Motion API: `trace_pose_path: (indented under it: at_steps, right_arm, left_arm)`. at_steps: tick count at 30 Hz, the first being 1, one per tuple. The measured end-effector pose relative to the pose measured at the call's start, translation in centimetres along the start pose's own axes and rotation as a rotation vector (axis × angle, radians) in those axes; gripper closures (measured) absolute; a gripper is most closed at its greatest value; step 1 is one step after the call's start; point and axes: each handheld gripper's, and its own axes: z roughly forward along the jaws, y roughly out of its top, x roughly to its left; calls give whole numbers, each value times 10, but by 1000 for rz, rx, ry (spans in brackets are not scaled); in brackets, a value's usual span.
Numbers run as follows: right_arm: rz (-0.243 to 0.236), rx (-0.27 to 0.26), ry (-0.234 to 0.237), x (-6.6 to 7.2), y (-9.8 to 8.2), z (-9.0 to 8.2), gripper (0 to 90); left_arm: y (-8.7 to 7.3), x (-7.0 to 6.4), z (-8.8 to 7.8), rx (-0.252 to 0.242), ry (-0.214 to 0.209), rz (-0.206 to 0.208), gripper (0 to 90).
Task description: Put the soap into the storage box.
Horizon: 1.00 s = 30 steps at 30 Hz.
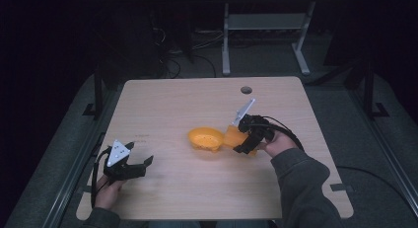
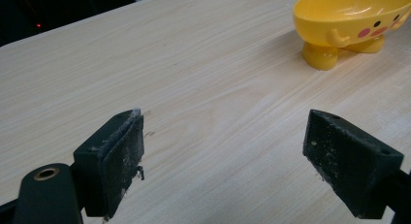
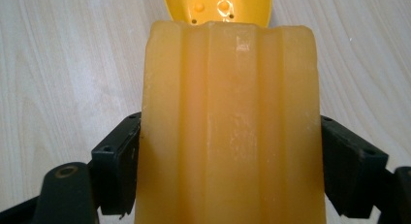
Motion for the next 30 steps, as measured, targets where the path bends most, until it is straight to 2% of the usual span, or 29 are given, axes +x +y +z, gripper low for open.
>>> trace_pose_path:
  at_steps: [30]
  right_arm:
    - [-57,6,19,-4,39,9,203]
  left_arm:
    - [0,0,0,0,-1,-1,140]
